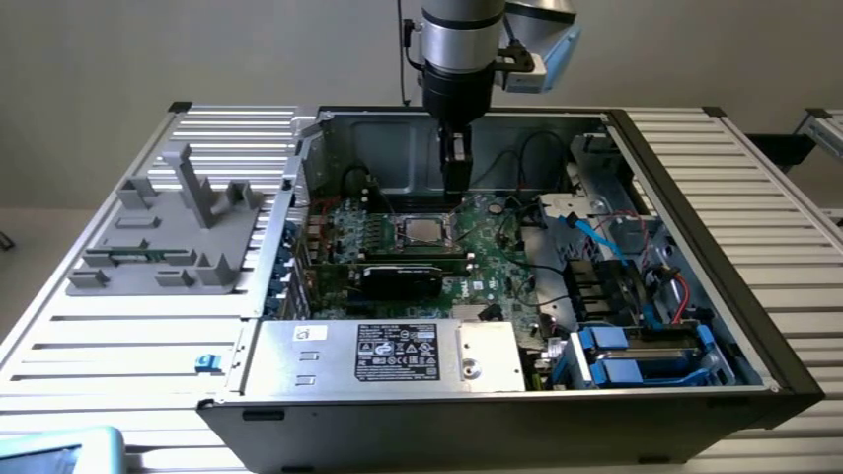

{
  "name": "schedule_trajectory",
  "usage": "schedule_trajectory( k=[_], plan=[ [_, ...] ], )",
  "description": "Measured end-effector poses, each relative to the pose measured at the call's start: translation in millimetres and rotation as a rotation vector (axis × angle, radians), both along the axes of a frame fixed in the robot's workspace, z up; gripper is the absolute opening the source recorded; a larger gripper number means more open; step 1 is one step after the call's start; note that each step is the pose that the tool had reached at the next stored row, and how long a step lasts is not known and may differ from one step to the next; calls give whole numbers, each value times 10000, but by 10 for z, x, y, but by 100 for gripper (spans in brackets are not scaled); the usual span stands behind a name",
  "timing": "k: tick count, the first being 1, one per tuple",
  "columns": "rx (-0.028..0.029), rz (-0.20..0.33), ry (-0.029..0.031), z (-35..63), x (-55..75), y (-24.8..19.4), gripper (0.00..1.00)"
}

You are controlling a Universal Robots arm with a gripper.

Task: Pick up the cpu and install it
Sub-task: 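Close the cpu cover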

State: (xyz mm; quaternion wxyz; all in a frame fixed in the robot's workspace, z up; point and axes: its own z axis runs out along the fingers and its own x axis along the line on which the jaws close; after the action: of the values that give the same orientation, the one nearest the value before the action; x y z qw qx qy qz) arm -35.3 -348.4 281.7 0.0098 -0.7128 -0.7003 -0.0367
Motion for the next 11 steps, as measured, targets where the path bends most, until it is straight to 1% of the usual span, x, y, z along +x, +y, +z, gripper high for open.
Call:
schedule_trajectory(
  k=[3, 4, 7, 8, 10, 11],
  plan=[
    [0, -1, 0, 0, 0, 0, 64],
    [0, 0, 0, 0, 0, 0, 62],
    [0, 0, 0, 0, 0, 0, 43],
    [0, 0, 0, 0, 0, 0, 43],
    [0, 0, 0, 0, 0, 0, 31],
    [0, 0, 0, 0, 0, 0, 31]
  ],
)
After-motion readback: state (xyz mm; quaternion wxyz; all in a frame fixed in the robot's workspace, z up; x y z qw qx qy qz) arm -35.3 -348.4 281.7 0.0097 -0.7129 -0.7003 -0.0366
